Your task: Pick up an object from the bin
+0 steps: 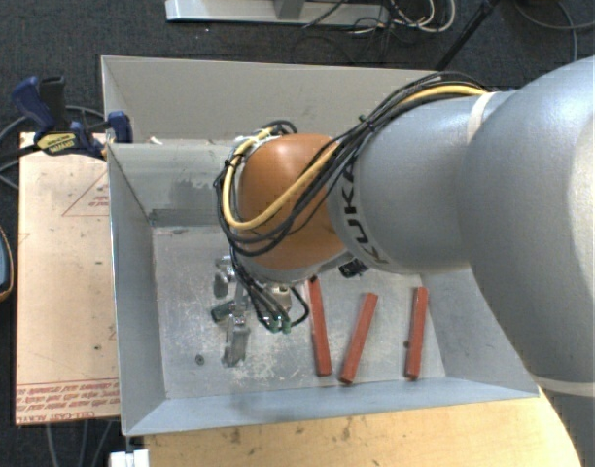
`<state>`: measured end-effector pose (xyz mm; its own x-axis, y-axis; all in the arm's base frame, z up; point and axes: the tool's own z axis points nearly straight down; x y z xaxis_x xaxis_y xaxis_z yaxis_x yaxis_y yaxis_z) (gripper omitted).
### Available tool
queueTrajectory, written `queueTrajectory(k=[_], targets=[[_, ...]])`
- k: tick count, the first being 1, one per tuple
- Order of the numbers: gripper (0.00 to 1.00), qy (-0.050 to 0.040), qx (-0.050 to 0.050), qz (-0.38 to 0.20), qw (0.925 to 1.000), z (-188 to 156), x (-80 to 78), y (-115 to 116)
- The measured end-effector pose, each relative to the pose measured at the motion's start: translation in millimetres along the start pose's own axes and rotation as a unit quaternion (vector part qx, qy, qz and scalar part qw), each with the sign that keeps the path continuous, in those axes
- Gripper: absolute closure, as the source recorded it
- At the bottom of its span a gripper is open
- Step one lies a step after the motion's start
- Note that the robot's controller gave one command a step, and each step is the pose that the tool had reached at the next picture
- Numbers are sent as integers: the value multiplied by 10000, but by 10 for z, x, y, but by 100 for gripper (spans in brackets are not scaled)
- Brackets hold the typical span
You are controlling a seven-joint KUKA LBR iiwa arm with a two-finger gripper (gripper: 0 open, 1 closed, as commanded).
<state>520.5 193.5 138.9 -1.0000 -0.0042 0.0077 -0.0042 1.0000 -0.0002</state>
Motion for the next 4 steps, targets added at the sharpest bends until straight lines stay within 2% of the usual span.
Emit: queueTrajectory(k=[1,2,3,4], targets=[[0,-23,11,-669,9978,719,-363,-644],[100,-49,-8,-687,9976,679,-370,-604],[100,-86,-17,-567,9984,-590,-113,-424],[100,-96,-13,-563,9984,-1262,-301,-360]])
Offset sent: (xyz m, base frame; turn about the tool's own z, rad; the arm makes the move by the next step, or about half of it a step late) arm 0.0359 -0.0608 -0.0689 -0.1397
